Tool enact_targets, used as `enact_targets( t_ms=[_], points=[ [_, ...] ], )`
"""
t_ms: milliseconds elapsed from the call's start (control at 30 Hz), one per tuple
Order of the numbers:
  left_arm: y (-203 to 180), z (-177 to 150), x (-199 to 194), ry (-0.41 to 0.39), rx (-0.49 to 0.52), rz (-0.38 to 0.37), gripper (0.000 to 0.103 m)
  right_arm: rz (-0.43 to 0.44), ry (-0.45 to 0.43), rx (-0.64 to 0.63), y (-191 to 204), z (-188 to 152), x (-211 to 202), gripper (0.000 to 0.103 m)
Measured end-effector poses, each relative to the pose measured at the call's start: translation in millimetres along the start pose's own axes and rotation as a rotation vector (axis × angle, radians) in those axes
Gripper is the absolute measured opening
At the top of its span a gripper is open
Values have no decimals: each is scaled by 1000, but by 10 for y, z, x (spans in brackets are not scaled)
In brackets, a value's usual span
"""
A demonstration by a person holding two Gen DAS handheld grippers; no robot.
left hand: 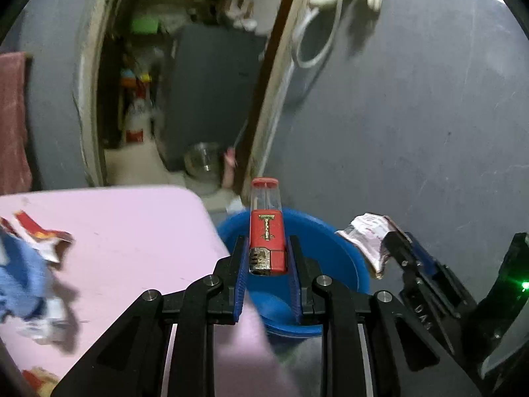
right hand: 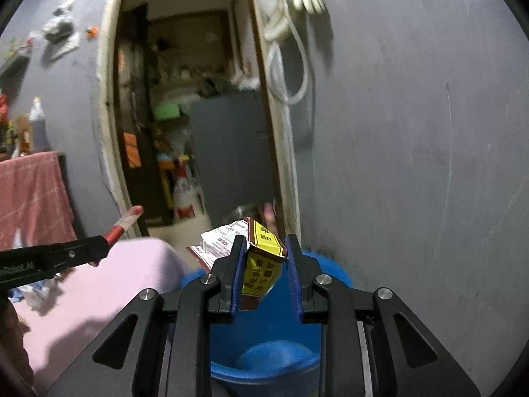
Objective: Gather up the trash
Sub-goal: 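Carry both items over the blue bucket and open both tools to drop them, then move both open tools back over the table toward the remaining trash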
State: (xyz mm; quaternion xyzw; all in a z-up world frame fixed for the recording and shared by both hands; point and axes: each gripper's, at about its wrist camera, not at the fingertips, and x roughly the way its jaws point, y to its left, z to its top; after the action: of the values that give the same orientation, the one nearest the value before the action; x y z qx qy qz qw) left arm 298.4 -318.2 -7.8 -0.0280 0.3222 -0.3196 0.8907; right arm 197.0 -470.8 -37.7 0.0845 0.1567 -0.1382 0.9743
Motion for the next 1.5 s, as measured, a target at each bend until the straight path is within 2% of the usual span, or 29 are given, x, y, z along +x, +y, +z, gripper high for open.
enact_targets(
  t_ms=[167, 300, 533, 667, 800, 900, 1067, 1200, 1367, 1433, 1500],
  points=[
    [-49, -49, 385, 122, -26, -35, 19, -10, 101, 38, -149, -140, 148, 23],
    [-23, -92, 645, 214, -55, -25, 19, -10, 165, 68, -232, -213, 231, 23],
    [-10, -133, 808, 263, -46, -1, 20, 4, 203, 76, -281, -230, 263, 23],
    [-29, -127, 738, 254, -67, -2, 27, -3, 175, 100, -332, -182, 192, 33],
    [-31, -97, 508, 200, -77, -3, 29, 3, 130, 108, -328, -101, 74, 37],
    [-43, -66, 227, 109, -76, 27, 38, 13, 85, 105, -275, -13, -74, 47],
    [-50, -9, -209, -19, -55, 74, 48, 28, 9, 89, -161, 143, -293, 54],
    [-58, 13, -560, -99, -28, 101, 55, 51, -65, 82, -39, 277, -553, 73],
    [83, 27, -996, -174, -55, 127, 67, 80, -130, 66, 156, 404, -812, 79],
    [168, 4, -1205, -215, -65, 146, 78, 98, -151, 63, 242, 441, -908, 83],
    [250, -20, -1396, -250, -69, 163, 82, 115, -171, 54, 342, 470, -1003, 88]
  ],
)
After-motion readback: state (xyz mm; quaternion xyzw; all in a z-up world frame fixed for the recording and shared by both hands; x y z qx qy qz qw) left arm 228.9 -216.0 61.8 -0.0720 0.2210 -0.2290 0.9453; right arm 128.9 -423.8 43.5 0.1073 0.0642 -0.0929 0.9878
